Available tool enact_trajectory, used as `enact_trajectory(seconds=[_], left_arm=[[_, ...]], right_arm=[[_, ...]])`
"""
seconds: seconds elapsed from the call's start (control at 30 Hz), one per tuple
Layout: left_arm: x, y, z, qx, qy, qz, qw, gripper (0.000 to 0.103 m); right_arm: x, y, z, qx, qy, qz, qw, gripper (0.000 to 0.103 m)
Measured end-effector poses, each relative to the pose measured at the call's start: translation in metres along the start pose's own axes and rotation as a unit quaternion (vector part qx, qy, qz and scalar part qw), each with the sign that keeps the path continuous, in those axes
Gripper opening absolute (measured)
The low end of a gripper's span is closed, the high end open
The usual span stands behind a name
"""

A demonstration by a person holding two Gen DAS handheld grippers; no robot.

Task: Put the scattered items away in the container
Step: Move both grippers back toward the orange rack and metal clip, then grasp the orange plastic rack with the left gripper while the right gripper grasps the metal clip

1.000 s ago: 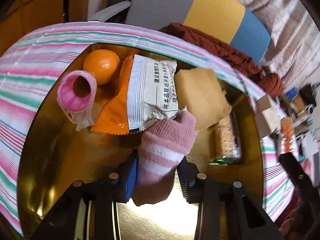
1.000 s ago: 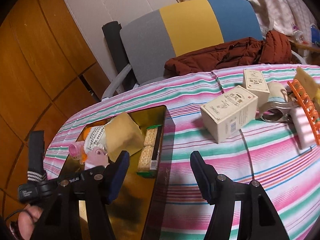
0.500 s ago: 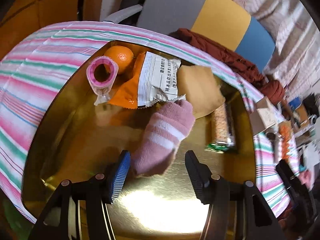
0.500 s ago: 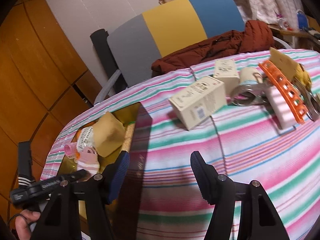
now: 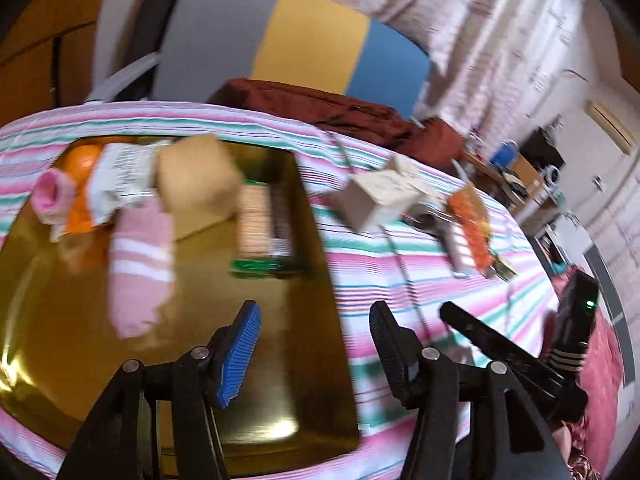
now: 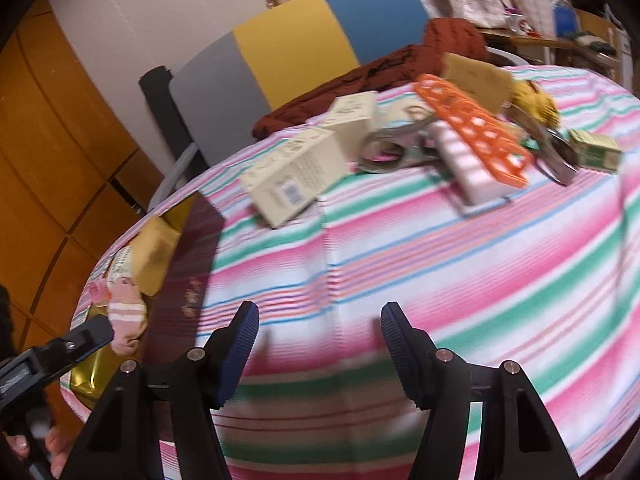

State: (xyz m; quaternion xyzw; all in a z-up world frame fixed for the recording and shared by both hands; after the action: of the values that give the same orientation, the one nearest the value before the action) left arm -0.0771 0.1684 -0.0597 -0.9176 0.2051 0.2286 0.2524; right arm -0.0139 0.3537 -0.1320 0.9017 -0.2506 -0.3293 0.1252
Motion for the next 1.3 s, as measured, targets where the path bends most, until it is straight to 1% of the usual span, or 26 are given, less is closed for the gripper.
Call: enact_trajectory(seconds=[0.27,0.4,0.43,0.57,0.67,0.83,0.9,0.93,1.03,1.13,1.3], left_arm=[[0.011,-0.060,0.027,0.023,0.027,0.050,0.9981,0.057],[0.019,-0.088,0.033,0.027,0.031,0.081,0.9959,0.057],[0.020,-0.095,0.035,0.027,0.031,0.089,0.9952,0.057],[0.026,-0.116,0.046,0.031,0.043,0.114,0.9920,0.057],[0.031,-0.124,0.058,0.031,0.054,0.119,0.9909,0.057],[0.035,-0.131,0.071,0.034,0.068,0.113,0.9907,0.057],[0.035,-0.132,0.074,0.035,0.069,0.114,0.9904,0.057],[0.035,-0.133,0.076,0.036,0.070,0.115,0.9903,0.057],[0.033,-0.137,0.083,0.035,0.076,0.114,0.9900,0.057],[0.028,-0.145,0.090,0.041,0.079,0.114,0.9895,0.057],[0.009,-0.166,0.101,0.047,0.066,0.121,0.9893,0.057]], right_arm=[[0.000,-0.056,-0.016,0.029,-0.015,0.038,0.999,0.065],[-0.006,-0.084,-0.025,0.043,-0.036,0.052,0.997,0.065],[-0.009,-0.091,-0.027,0.053,-0.044,0.051,0.996,0.065],[-0.031,-0.125,-0.034,0.093,-0.075,0.047,0.992,0.064],[-0.055,-0.152,-0.032,0.118,-0.089,0.049,0.988,0.063],[-0.091,-0.189,-0.020,0.152,-0.082,0.060,0.983,0.061],[-0.102,-0.201,-0.013,0.150,-0.071,0.077,0.983,0.061],[-0.107,-0.204,-0.009,0.142,-0.067,0.083,0.984,0.061],[-0.120,-0.210,0.000,0.132,-0.061,0.087,0.986,0.060],[-0.133,-0.209,0.009,0.126,-0.055,0.074,0.988,0.044],[-0.127,-0.205,0.009,0.127,-0.061,0.068,0.988,0.044]])
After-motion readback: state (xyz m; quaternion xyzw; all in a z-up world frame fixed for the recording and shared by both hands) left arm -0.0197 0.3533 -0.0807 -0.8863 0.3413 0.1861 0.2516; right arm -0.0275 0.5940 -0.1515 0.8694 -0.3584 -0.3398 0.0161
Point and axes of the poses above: each gripper's, at about its wrist camera, not at the fingertips, and z roughly the way its jaws point, y to its left, x to its underside, the point moved 10 cm from there along z, roughly the way its jaws point, and after that the axes turned 6 degrees about y, right-handed, at the moved point
